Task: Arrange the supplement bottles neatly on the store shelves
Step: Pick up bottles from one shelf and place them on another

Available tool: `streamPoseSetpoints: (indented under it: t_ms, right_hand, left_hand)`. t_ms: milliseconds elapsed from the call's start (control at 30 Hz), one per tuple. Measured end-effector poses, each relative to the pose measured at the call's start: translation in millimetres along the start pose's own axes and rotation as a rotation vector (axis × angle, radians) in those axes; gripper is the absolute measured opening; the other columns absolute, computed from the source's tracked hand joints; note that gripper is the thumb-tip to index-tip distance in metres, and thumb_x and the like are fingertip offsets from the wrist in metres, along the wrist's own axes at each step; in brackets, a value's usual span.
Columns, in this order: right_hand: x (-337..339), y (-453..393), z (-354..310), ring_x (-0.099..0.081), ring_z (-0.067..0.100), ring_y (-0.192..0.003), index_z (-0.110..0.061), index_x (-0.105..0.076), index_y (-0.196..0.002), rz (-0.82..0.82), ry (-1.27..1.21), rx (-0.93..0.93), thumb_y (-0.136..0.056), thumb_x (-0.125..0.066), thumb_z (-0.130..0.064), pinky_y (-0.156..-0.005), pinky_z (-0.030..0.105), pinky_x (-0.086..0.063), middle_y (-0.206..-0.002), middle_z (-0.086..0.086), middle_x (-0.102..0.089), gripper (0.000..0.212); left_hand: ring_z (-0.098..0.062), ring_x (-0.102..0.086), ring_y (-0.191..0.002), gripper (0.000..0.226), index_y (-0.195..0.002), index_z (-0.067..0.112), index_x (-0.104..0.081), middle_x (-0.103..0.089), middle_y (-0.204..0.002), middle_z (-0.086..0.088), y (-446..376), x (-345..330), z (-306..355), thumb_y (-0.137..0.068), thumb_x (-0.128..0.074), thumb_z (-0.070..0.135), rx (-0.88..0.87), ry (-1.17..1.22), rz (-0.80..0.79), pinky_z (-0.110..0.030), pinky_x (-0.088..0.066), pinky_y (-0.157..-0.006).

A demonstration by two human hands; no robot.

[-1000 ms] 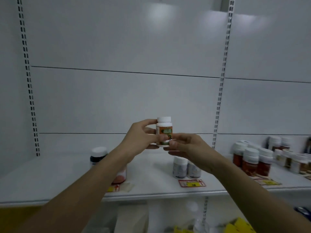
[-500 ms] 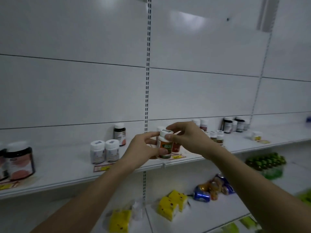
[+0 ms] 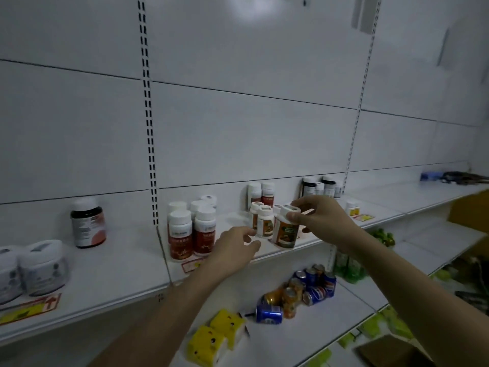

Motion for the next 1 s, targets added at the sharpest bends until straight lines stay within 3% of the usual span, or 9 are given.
streamPoseSetpoints:
  t_ms: [133,267,433,600,767,933,1000]
  right_hand:
    - [15,-55,10,-0.067,0.016,-0.085,-0.009,-0.065,-0.116,0.007,-0.034,-0.006,-0.089,-0.070,-0.023,-0.074,0.033,-0.061,-0.102,0.000,-0.067,0.031]
    - [28,-109,14,-0.066,0.015,-0.085,-0.009,-0.063,-0.112,0.044,-0.099,0.024,-0.090,-0.068,-0.020,-0.053,0.013,-0.049,-0.102,0.004,-0.066,0.025]
    - [27,-169,36,-0.065,0.018,-0.091,-0.005,-0.059,-0.122,0.011,-0.145,0.035,-0.091,-0.065,-0.018,-0.072,0.026,-0.056,-0.107,0.007,-0.064,0.033]
    - [17,-228,56,-0.064,0.019,-0.093,-0.010,-0.054,-0.134,-0.204,-0.055,0.064,-0.092,-0.062,-0.020,-0.073,0.026,-0.055,-0.113,0.008,-0.061,0.044]
    - [-4,-267,70,-0.065,0.019,-0.092,-0.002,-0.065,-0.120,-0.475,0.031,0.070,-0.089,-0.064,-0.013,-0.066,0.023,-0.055,-0.109,0.006,-0.065,0.033]
    - [-28,-288,87,-0.069,0.026,-0.092,0.002,-0.067,-0.110,-0.633,0.043,0.081,-0.087,-0.069,-0.019,-0.080,0.036,-0.060,-0.106,0.014,-0.070,0.032]
    - [-36,-290,92,-0.071,0.028,-0.090,0.003,-0.066,-0.108,-0.679,0.042,0.079,-0.086,-0.070,-0.021,-0.077,0.036,-0.060,-0.104,0.015,-0.070,0.033]
  left_hand:
    - [-0.019,-0.056,-0.118,0.040,-0.134,0.019,-0.055,-0.059,-0.134,-0.001,-53,-27,-11,-0.096,-0.053,0.030,0.091,-0.072,0.071,-0.028,-0.043,-0.095]
    - [-0.022,-0.056,-0.120,0.039,-0.135,0.015,-0.054,-0.057,-0.136,-0.004,-94,-43,-30,-0.099,-0.046,0.028,0.142,-0.197,0.135,-0.029,-0.044,-0.093]
    - [-0.025,-0.054,-0.116,0.037,-0.130,0.016,-0.058,-0.056,-0.131,-0.006,-125,-59,-56,-0.099,-0.041,0.026,0.198,-0.433,0.183,-0.035,-0.048,-0.095]
    - [-0.019,-0.049,-0.117,0.033,-0.126,0.021,-0.058,-0.055,-0.129,-0.001,-141,-68,-69,-0.099,-0.039,0.026,0.163,-0.539,0.228,-0.030,-0.039,-0.101]
    - [-0.016,-0.049,-0.117,0.032,-0.129,0.024,-0.055,-0.054,-0.130,0.002,-139,-70,-72,-0.101,-0.040,0.027,0.147,-0.498,0.244,-0.028,-0.037,-0.102]
    - [-0.008,-0.047,-0.119,0.030,-0.127,0.030,-0.057,-0.053,-0.130,0.010,-138,-69,-78,-0.098,-0.048,0.031,0.189,-0.445,0.250,-0.022,-0.035,-0.102]
    - [-0.006,-0.046,-0.118,0.028,-0.125,0.032,-0.057,-0.053,-0.128,0.012,-137,-70,-78,-0.098,-0.049,0.032,0.210,-0.431,0.263,-0.020,-0.034,-0.101]
Point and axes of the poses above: each hand's wrist, its own y-axis away from the middle knuckle, its own x-axis out of the back of the hand, z = x × y, the point moved 2 cm from there along -y, towards the middle knuckle
